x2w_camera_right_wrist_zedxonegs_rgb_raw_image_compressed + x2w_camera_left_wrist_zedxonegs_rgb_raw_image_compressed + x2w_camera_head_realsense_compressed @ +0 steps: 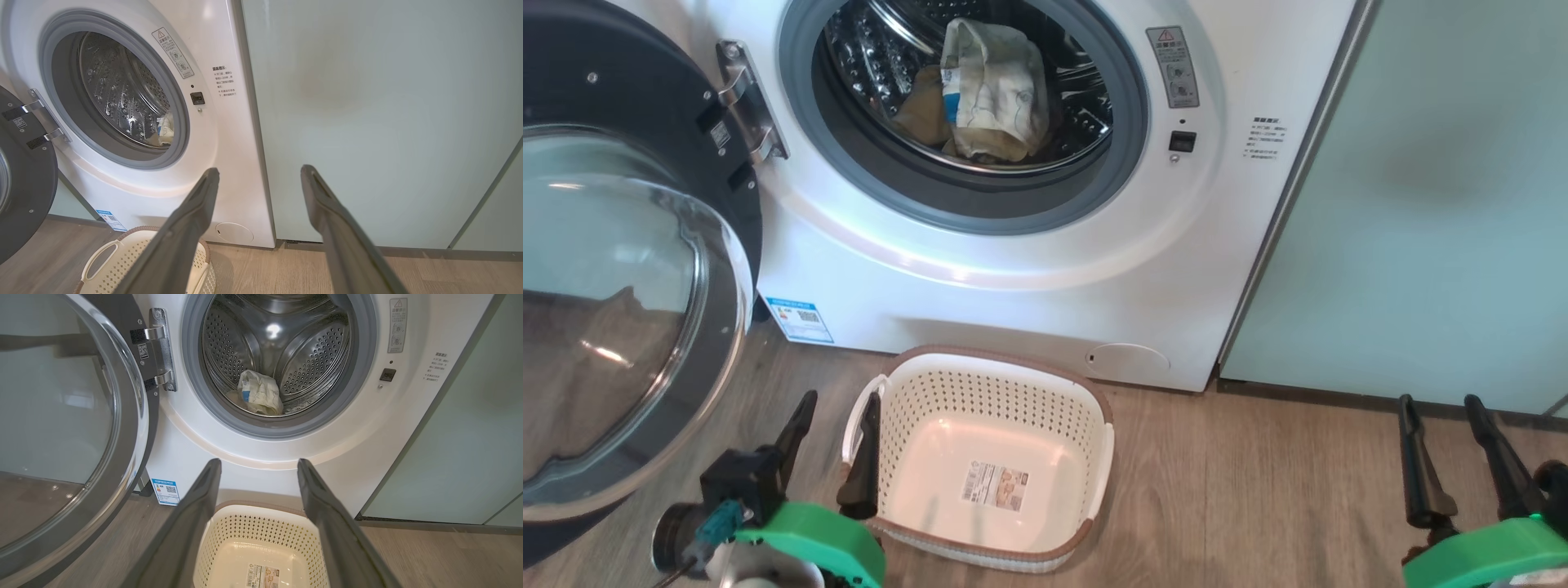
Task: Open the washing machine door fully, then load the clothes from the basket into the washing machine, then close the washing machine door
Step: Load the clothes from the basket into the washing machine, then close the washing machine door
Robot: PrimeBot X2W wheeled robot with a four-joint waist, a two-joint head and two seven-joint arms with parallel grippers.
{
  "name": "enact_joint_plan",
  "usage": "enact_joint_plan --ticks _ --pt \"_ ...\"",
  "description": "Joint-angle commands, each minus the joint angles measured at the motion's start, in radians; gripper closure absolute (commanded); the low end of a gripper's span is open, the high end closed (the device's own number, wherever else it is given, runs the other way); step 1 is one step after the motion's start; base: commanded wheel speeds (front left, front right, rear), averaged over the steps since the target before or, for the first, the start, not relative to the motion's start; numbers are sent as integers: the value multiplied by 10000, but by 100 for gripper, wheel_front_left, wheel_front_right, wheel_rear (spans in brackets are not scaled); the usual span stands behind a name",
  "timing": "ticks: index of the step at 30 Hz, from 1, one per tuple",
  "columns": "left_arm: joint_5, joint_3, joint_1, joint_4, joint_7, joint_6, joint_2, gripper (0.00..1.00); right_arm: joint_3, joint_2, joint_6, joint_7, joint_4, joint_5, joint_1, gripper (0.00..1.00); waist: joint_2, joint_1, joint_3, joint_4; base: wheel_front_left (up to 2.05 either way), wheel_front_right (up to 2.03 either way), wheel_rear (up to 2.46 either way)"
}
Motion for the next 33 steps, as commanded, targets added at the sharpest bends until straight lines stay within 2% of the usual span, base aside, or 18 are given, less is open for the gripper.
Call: enact_joint_plan --ticks 1,21,27,33 --pt "65 433 -280 -300 -61 22 182 0 218 -118 -29 21 -400 -17 -113 0 0 1 -55 -60 0 0 0" --pt "124 395 -355 -256 -24 120 179 0 153 -58 -29 13 -419 3 -58 0 0 1 -18 -114 -6 6 0" --pt "226 461 -389 -173 -35 160 193 0 158 -47 -29 20 -376 10 -69 0 0 1 -90 -123 -87 102 -15" --pt "246 457 -291 -126 -40 206 174 0 170 -36 -29 13 -312 42 -5 0 0 1 -256 -162 -154 195 -41"
